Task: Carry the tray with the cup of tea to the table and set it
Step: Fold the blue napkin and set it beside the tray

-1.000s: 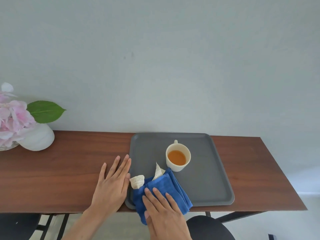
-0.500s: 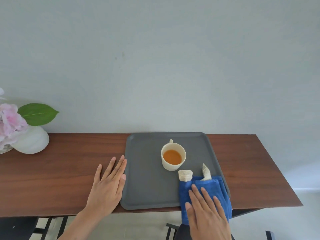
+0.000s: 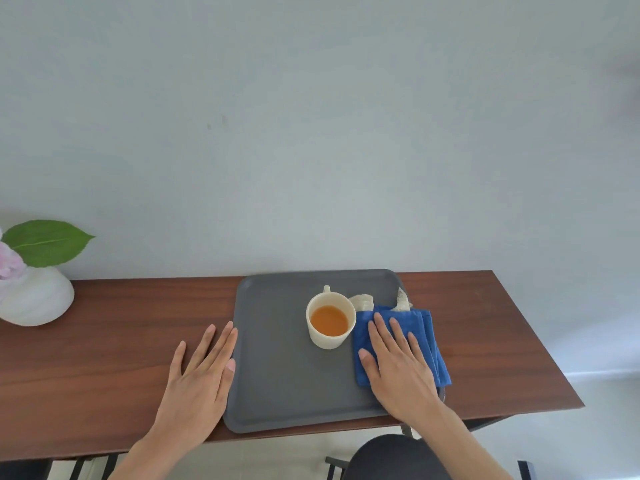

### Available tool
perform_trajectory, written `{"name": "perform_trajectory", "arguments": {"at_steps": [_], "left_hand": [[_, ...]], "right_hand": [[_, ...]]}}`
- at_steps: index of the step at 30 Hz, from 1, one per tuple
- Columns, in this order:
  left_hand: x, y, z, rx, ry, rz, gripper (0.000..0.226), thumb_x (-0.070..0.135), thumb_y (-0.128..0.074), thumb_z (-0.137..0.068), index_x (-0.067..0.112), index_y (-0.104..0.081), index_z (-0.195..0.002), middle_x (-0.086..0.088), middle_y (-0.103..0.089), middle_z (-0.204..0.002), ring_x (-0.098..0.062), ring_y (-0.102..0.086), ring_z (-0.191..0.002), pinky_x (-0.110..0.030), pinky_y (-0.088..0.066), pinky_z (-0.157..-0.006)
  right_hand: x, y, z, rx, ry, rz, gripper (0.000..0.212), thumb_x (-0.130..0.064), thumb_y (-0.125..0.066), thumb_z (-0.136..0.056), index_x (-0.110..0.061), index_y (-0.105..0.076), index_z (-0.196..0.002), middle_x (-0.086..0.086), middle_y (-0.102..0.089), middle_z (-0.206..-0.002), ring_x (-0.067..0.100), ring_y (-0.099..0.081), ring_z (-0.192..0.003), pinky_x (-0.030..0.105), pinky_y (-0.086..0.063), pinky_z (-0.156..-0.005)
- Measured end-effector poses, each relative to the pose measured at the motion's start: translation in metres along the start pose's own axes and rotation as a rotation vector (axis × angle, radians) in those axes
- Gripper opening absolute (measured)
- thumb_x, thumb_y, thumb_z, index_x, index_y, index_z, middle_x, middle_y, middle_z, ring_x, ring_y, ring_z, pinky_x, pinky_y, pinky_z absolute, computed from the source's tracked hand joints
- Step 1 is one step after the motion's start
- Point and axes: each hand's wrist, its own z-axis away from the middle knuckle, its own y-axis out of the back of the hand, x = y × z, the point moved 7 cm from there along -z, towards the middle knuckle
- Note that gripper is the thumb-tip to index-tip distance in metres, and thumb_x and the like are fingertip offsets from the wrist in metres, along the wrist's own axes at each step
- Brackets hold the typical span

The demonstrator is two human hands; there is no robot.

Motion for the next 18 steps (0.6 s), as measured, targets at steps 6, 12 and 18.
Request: {"name": "perform_trajectory", "arguments": {"at_steps": [6,12,18], "left_hand": [[-0.002,0.000,0.000,-0.005,0.007,-0.003,0.061,0.047,-0.006,-0.104,0.030,-0.014,-0.163,0.018,-0.013,-0.169,-0.009,-0.006,-0.158,-0.055,-0.016,-0.128],[-0.002,-0.001,0.001,-0.004,0.018,-0.013,0.063,0.048,-0.004,-0.102,0.032,-0.012,-0.162,0.019,-0.013,-0.169,-0.009,-0.006,-0.158,-0.053,-0.016,-0.129],[0.000,0.002,0.003,0.016,0.015,0.026,0.062,0.050,-0.008,-0.103,0.032,-0.017,-0.162,0.018,-0.021,-0.167,-0.007,-0.009,-0.157,-0.053,-0.015,-0.128]], "right_hand": [[0.006,0.004,-0.058,0.012,0.069,0.022,0.068,-0.057,-0.009,-0.105,-0.023,-0.001,-0.163,-0.007,0.003,-0.170,0.019,0.010,-0.156,0.046,-0.002,-0.127],[0.011,0.028,-0.065,0.123,0.111,0.026,0.058,-0.051,-0.027,-0.108,-0.022,-0.033,-0.158,0.000,-0.018,-0.169,0.021,-0.011,-0.156,0.048,-0.017,-0.125],[0.081,0.056,-0.036,0.293,-0.158,0.070,0.052,-0.050,-0.041,-0.101,-0.026,-0.045,-0.147,0.008,-0.053,-0.127,0.030,-0.050,-0.108,0.043,-0.049,-0.085]]}}
